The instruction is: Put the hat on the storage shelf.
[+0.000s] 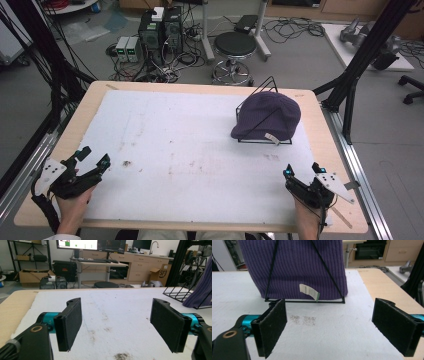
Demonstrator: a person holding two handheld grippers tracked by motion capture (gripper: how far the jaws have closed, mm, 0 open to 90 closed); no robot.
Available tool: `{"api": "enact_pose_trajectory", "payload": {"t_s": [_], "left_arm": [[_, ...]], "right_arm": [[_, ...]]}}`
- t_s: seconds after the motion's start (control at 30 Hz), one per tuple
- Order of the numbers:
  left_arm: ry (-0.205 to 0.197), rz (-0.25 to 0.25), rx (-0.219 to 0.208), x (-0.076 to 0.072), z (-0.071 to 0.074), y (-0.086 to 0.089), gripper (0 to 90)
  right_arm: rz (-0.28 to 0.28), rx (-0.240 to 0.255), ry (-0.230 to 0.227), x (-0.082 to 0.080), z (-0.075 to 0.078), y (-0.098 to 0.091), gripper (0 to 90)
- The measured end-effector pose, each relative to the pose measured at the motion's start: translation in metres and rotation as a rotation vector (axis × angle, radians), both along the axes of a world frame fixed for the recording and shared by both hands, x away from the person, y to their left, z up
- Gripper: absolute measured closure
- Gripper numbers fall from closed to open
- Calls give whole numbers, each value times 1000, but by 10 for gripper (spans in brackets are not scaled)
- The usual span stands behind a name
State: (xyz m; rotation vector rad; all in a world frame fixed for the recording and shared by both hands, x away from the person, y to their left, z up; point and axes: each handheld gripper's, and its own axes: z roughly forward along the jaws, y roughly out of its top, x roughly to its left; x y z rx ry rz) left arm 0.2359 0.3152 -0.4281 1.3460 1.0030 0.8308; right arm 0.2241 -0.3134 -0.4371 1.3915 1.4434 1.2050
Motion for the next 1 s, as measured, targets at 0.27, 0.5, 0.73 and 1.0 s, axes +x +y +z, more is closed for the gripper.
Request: {"api": "enact_pose_trajectory", "payload": {"t_s": [0.27,0.5,0.73,1.0], "left_arm": [[8,-10,6,0,-2,-3,260],[18,-8,-9,-1,-1,0,262],[30,-9,-18,0,-3,1,265],[46,-22,-6,1,-4,-2,262]], "right_arm": [[19,-19,5,1,0,4,118],[21,-26,8,1,0,4,118],[30,-35,12,0,0,5,118],[34,-33,21,1,-1,5,118]]}}
